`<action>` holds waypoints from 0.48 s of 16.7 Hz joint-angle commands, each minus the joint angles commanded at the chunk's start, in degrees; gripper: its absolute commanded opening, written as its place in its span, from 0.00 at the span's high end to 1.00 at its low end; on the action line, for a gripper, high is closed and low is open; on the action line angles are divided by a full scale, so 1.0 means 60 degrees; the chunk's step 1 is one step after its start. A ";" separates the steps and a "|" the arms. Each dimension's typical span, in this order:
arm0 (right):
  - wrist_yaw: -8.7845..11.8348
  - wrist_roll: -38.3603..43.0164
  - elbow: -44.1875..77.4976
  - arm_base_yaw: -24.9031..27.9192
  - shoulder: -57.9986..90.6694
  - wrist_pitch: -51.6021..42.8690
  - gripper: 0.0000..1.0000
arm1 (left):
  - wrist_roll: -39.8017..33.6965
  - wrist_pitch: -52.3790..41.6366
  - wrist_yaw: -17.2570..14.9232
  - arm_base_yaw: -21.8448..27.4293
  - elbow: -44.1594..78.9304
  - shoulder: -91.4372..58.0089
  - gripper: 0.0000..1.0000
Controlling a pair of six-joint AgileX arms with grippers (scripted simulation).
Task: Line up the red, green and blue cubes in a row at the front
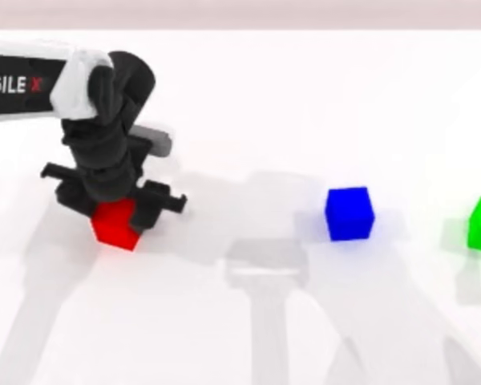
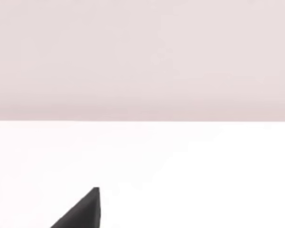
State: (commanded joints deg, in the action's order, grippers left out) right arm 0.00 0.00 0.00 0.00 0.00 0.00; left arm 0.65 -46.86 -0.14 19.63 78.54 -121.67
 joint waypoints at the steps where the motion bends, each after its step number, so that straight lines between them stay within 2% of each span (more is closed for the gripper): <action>1: 0.0000 0.0000 0.0000 0.0000 0.0000 0.0000 0.00 | 0.0000 0.0000 0.0000 0.0000 0.0000 0.0000 0.98; 8: 0.0000 0.0000 0.0000 0.0000 0.0000 0.0000 0.00 | 0.0000 0.0000 0.0000 0.0000 0.0000 0.0000 1.00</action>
State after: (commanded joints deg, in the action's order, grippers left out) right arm 0.00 0.00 0.00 0.00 0.00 0.00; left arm 0.65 -46.86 -0.14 19.63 78.54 -121.67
